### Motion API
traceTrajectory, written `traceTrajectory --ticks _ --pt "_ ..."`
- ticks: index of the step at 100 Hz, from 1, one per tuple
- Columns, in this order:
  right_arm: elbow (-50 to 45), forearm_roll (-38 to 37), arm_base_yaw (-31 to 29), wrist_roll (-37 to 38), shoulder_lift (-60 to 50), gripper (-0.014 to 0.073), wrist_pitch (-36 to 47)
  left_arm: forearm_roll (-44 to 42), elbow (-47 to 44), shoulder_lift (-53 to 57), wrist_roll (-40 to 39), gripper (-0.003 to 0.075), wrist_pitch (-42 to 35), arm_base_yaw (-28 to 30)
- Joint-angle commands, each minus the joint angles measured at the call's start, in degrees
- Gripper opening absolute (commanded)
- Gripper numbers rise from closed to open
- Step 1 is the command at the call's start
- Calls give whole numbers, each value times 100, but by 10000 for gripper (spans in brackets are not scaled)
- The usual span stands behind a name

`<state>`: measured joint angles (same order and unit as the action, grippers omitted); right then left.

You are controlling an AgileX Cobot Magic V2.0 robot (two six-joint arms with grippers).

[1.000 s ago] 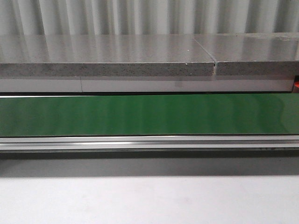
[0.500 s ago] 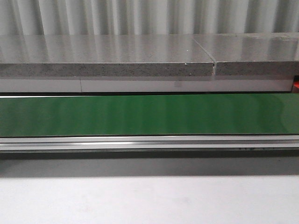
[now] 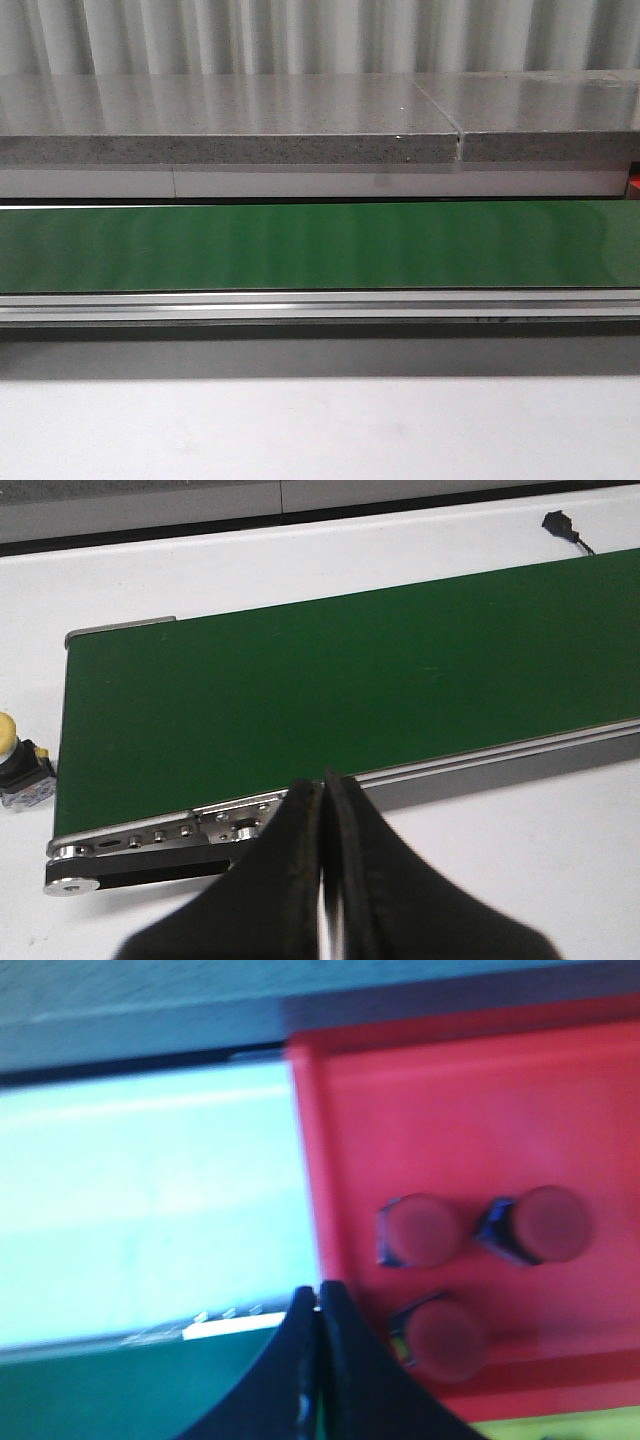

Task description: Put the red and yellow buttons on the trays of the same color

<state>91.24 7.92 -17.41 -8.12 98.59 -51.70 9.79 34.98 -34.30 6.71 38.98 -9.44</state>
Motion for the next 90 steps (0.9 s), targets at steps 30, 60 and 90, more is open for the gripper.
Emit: traceTrajectory --ticks 30,60,90 --pt "-1200 -95 1129 -88 -1556 -68 666 84 151 -1 6 -20 -385 -36" --pt "-2445 -95 1823 -88 -2652 -68 1003 84 151 -1 6 -20 -385 -36" --pt "-3717 -95 2058 -88 -4147 -68 1371 84 147 -1 6 -20 -440 -36"
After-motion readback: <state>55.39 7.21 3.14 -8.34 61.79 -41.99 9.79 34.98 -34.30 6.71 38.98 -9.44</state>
